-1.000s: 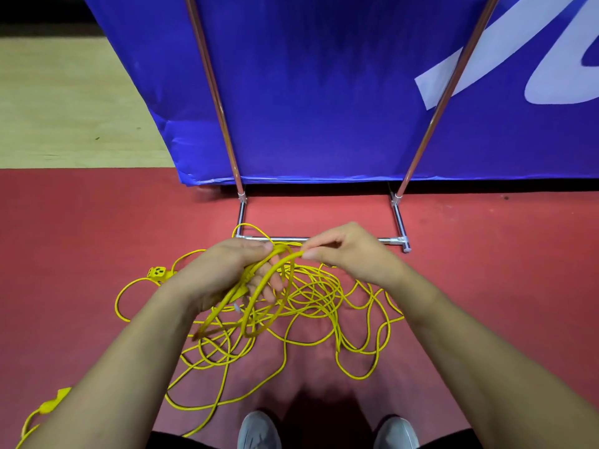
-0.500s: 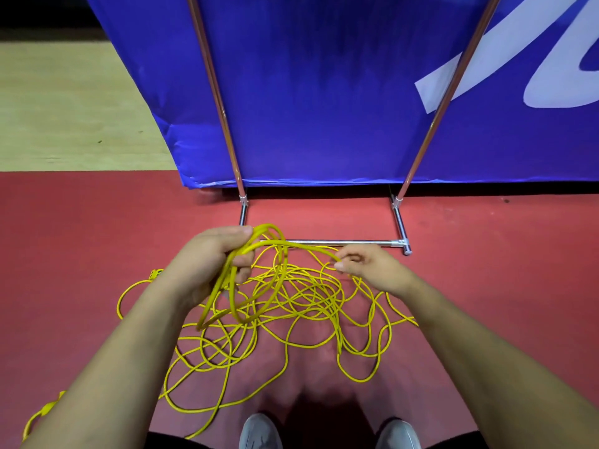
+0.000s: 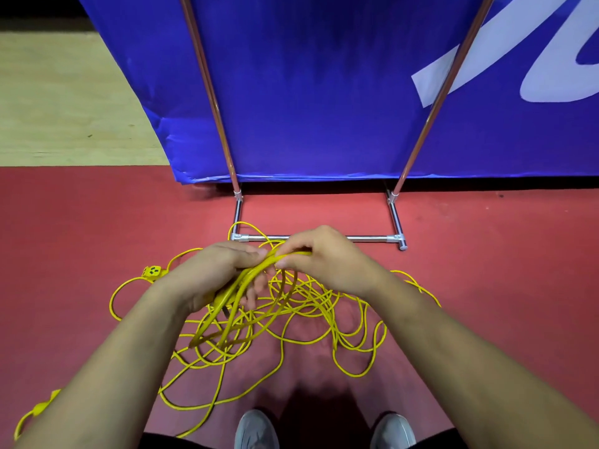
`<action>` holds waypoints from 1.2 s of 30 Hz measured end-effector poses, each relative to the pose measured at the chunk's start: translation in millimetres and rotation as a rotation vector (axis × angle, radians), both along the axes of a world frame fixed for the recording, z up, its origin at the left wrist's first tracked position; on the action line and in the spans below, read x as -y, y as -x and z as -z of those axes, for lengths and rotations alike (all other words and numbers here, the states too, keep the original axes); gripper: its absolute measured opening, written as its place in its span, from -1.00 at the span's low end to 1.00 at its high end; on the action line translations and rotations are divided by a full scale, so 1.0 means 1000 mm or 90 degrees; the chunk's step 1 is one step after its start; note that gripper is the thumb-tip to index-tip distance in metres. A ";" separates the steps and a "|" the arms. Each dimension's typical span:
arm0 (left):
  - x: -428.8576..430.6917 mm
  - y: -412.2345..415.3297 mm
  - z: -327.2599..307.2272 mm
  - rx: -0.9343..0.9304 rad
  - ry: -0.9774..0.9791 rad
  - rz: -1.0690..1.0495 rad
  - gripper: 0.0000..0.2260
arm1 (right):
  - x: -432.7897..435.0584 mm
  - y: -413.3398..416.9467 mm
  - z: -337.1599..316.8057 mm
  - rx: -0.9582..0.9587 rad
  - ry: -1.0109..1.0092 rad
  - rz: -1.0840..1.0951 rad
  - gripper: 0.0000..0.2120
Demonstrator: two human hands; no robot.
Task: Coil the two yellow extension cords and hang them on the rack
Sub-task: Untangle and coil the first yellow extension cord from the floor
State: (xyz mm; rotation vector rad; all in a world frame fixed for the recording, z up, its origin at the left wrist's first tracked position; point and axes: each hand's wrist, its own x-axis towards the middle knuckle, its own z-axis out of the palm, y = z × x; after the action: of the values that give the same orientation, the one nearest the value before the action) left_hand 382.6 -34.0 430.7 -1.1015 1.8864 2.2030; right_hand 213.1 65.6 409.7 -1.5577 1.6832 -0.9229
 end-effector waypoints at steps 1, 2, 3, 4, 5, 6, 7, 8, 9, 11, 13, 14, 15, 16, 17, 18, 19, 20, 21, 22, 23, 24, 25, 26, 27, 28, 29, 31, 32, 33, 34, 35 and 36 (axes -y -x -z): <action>0.000 0.000 -0.001 -0.024 -0.006 -0.007 -0.75 | 0.001 -0.002 -0.002 -0.001 0.022 0.014 -0.96; 0.000 0.000 -0.002 -0.045 -0.003 -0.017 -0.76 | 0.001 -0.002 -0.004 0.007 0.039 0.032 -0.95; 0.000 0.001 -0.003 -0.066 0.005 -0.032 -0.76 | 0.001 0.001 -0.002 0.017 0.045 0.047 -0.92; -0.001 0.001 -0.004 -0.088 0.010 -0.049 -0.75 | 0.000 0.006 0.001 0.018 0.037 0.054 -0.87; -0.002 0.002 -0.005 -0.109 0.013 -0.069 -0.73 | -0.001 0.012 0.008 0.007 0.018 0.052 -0.83; -0.002 0.003 -0.006 -0.129 0.013 -0.090 -0.72 | -0.004 0.019 0.015 -0.006 -0.008 0.046 -0.78; -0.002 0.003 -0.006 -0.146 0.012 -0.111 -0.72 | -0.006 0.025 0.025 -0.011 -0.033 0.044 -0.75; -0.001 0.002 -0.007 -0.161 0.007 -0.128 -0.73 | -0.009 0.033 0.036 0.000 -0.055 0.051 -0.74; 0.000 0.001 -0.007 -0.171 0.001 -0.138 -0.75 | -0.013 0.040 0.045 0.027 -0.073 0.068 -0.75; 0.002 -0.002 -0.006 -0.163 -0.001 -0.132 -0.76 | -0.019 0.050 0.059 0.088 -0.096 0.105 -0.81; 0.002 -0.004 -0.005 -0.124 0.001 -0.119 -0.77 | -0.020 0.055 0.062 0.120 -0.092 0.133 -0.84; 0.003 -0.004 -0.004 -0.109 -0.007 -0.119 -0.78 | -0.020 0.056 0.060 0.127 -0.077 0.146 -0.85; 0.004 -0.005 -0.004 -0.102 -0.014 -0.121 -0.78 | -0.018 0.056 0.056 0.134 -0.056 0.164 -0.87; 0.005 -0.004 -0.004 -0.102 -0.014 -0.123 -0.78 | -0.016 0.056 0.050 0.141 -0.032 0.187 -0.89; 0.007 -0.004 -0.006 -0.108 -0.009 -0.126 -0.78 | -0.015 0.055 0.044 0.150 -0.006 0.210 -0.88; 0.009 -0.005 -0.009 -0.117 -0.005 -0.128 -0.78 | -0.014 0.054 0.036 0.159 0.018 0.227 -0.85; 0.010 -0.006 -0.012 -0.128 -0.004 -0.127 -0.77 | -0.013 0.054 0.029 0.169 0.037 0.231 -0.85; 0.012 -0.007 -0.014 -0.137 -0.010 -0.120 -0.76 | -0.013 0.054 0.022 0.169 0.048 0.226 -0.85; 0.012 -0.007 -0.017 -0.144 -0.023 -0.108 -0.74 | -0.013 0.055 0.015 0.159 0.050 0.213 -0.86; 0.011 -0.009 -0.019 -0.148 -0.039 -0.095 -0.70 | -0.014 0.055 0.010 0.139 0.042 0.194 -0.86; 0.011 -0.010 -0.019 -0.148 -0.054 -0.083 -0.66 | -0.016 0.055 0.005 0.118 0.027 0.174 -0.87; 0.010 -0.011 -0.019 -0.149 -0.055 -0.069 -0.63 | -0.018 0.055 0.001 0.097 0.008 0.154 -0.88; 0.010 -0.012 -0.017 -0.152 -0.043 -0.048 -0.62 | -0.020 0.055 -0.003 0.082 -0.010 0.139 -0.89; 0.008 -0.012 -0.016 -0.161 -0.027 -0.022 -0.61 | -0.021 0.054 -0.007 0.070 -0.023 0.126 -0.89; 0.006 -0.011 -0.015 -0.175 -0.019 0.003 -0.59 | -0.022 0.053 -0.013 0.061 -0.025 0.118 -0.89; 0.003 -0.010 -0.014 -0.192 -0.020 0.018 -0.57 | -0.022 0.051 -0.022 0.054 -0.012 0.119 -0.89; 0.001 -0.009 -0.015 -0.210 -0.025 0.022 -0.56 | -0.021 0.050 -0.032 0.046 0.016 0.128 -0.88; -0.003 -0.006 -0.020 -0.258 -0.036 0.014 -0.59 | -0.020 0.051 -0.057 0.034 0.085 0.152 -0.86; -0.004 -0.004 -0.023 -0.285 -0.045 0.013 -0.62 | -0.020 0.051 -0.068 0.034 0.108 0.151 -0.86; -0.006 -0.003 -0.026 -0.310 -0.055 0.012 -0.65 | -0.021 0.051 -0.077 0.033 0.121 0.143 -0.87; -0.007 -0.002 -0.028 -0.328 -0.064 0.009 -0.67 | -0.022 0.050 -0.081 0.030 0.125 0.134 -0.87; -0.008 0.000 -0.029 -0.336 -0.069 0.004 -0.68 | -0.024 0.050 -0.080 0.024 0.121 0.130 -0.87; -0.009 0.001 -0.029 -0.336 -0.068 -0.002 -0.67 | -0.026 0.050 -0.074 0.019 0.113 0.129 -0.88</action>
State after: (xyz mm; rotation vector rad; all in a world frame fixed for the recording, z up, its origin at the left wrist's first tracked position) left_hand 381.6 -25.3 459.4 -0.5360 1.8859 2.7598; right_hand 163.0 91.9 484.0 -1.4955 1.8038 -1.2231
